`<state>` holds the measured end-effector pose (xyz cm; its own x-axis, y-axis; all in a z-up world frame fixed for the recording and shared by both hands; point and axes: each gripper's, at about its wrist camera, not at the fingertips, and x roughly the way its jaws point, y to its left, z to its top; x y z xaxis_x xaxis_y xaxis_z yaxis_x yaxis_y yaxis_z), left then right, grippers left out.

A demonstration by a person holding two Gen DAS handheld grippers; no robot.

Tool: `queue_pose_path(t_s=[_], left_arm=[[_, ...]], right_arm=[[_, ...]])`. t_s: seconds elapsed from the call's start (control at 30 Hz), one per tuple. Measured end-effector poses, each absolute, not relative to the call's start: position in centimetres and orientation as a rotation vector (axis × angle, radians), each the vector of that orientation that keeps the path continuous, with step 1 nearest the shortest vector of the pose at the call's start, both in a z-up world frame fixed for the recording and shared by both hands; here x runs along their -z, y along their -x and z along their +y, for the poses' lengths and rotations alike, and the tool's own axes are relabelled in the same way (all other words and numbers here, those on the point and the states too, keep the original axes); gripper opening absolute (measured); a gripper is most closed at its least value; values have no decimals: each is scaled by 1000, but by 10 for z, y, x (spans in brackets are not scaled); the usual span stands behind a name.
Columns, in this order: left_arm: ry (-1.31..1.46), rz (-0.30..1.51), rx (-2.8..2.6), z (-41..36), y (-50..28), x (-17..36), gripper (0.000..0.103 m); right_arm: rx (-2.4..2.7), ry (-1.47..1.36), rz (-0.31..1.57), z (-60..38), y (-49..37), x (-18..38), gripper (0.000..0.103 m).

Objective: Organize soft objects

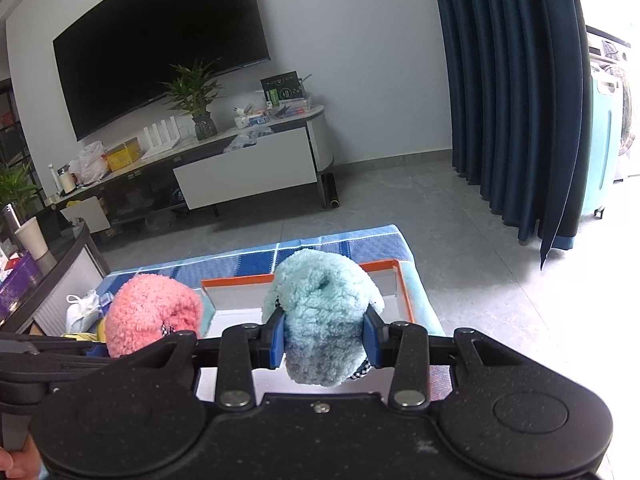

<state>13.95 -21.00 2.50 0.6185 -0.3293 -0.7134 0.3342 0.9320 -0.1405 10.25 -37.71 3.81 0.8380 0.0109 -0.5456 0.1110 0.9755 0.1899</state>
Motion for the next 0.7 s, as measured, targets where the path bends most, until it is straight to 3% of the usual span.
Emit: queue_pose_path(t_s=[0.7], left_arm=[[-8,890,389,-234,-180,-3,44]], right_arm=[[122,-187,633,-394,-155,-15,49]])
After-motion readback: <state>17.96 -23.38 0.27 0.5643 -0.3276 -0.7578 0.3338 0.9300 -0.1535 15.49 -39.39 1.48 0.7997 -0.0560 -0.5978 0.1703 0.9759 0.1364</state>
